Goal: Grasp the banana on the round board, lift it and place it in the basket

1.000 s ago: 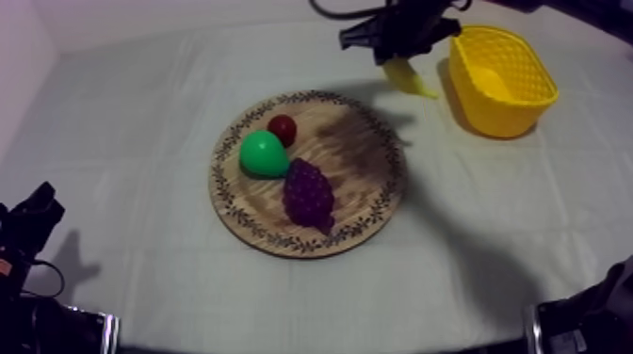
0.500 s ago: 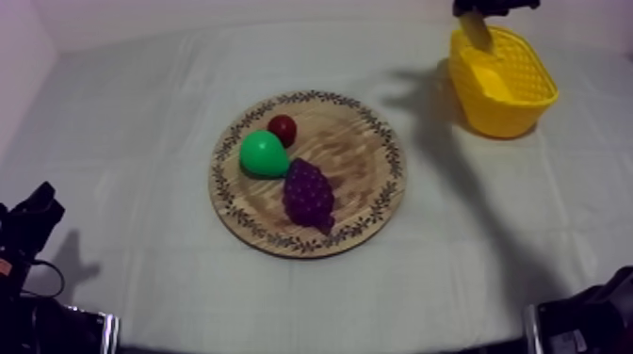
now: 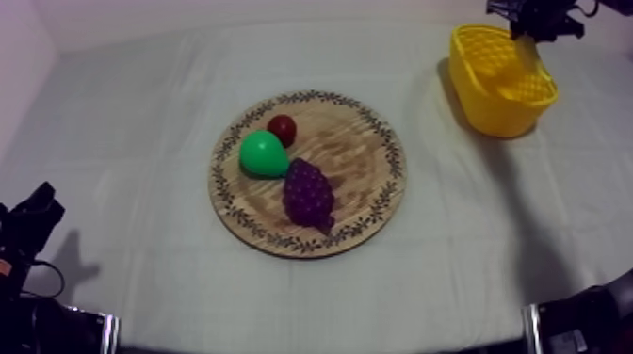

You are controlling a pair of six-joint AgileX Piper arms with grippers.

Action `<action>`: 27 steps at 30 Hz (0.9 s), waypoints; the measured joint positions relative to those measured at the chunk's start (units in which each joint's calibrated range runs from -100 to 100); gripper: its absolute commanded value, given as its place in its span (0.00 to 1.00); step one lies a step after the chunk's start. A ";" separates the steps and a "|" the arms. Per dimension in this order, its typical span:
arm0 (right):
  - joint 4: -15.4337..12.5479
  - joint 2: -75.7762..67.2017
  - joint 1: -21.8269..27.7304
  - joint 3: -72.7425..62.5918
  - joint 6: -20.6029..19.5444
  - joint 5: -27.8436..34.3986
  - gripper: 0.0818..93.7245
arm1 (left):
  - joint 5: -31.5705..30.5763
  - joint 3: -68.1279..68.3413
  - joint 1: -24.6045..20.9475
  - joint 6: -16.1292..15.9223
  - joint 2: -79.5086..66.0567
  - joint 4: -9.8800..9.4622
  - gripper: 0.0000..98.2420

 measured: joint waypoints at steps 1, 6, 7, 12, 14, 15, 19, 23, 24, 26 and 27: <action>0.06 0.40 0.24 0.34 0.21 -0.19 0.13 | 0.00 0.00 0.00 0.00 0.00 0.00 0.00; -0.74 2.97 0.61 1.06 1.72 -3.30 0.13 | 0.00 0.00 0.00 0.00 0.00 0.00 0.00; -0.82 3.37 0.61 1.06 1.89 -3.75 0.13 | 0.00 0.00 0.00 0.00 0.00 0.00 0.00; -2.15 5.89 0.27 0.30 3.51 -6.00 0.34 | 0.00 0.00 0.00 0.00 0.00 0.00 0.00; -2.76 6.85 0.23 -0.11 4.12 -6.15 0.47 | 0.00 0.00 0.00 0.00 0.00 0.00 0.00; -2.76 7.27 0.20 -0.10 4.26 -6.26 0.52 | 0.00 0.00 0.00 0.00 0.00 0.00 0.00; -2.10 8.34 0.12 -0.27 3.71 -6.36 0.60 | 0.00 0.00 0.00 0.00 0.00 0.00 0.00; -1.51 8.03 0.40 -0.30 3.28 -8.18 0.45 | 0.00 0.00 0.00 0.00 0.00 0.00 0.00; -1.35 7.49 0.54 0.00 3.00 -8.69 0.40 | 0.00 0.00 0.00 0.00 0.00 0.00 0.00; -0.46 5.94 1.05 1.00 2.57 -10.59 0.30 | 0.00 0.00 0.00 0.00 0.00 0.00 0.00; -0.20 4.79 1.40 1.84 2.20 -12.07 0.26 | 0.00 0.00 0.00 0.00 0.00 0.00 0.00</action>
